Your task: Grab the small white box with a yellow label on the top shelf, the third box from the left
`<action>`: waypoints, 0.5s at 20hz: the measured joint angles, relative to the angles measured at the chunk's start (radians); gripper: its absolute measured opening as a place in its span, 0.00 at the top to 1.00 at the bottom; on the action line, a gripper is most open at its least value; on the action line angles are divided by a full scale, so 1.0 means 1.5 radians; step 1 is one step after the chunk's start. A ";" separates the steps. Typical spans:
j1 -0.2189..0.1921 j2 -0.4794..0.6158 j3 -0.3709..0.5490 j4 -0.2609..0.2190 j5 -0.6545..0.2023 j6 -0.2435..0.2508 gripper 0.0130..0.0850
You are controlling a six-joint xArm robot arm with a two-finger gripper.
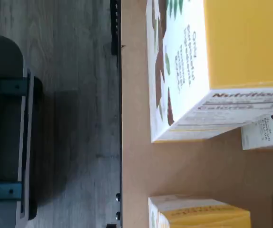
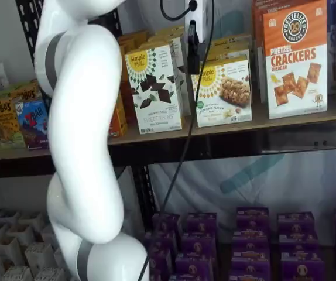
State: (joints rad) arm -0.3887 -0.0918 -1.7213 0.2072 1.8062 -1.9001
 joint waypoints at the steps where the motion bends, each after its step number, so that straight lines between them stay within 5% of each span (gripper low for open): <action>1: 0.000 0.000 0.002 -0.003 -0.002 -0.001 0.00; 10: 0.008 -0.012 0.038 -0.029 -0.032 -0.004 0.00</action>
State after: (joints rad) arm -0.3760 -0.1090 -1.6646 0.1633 1.7582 -1.9059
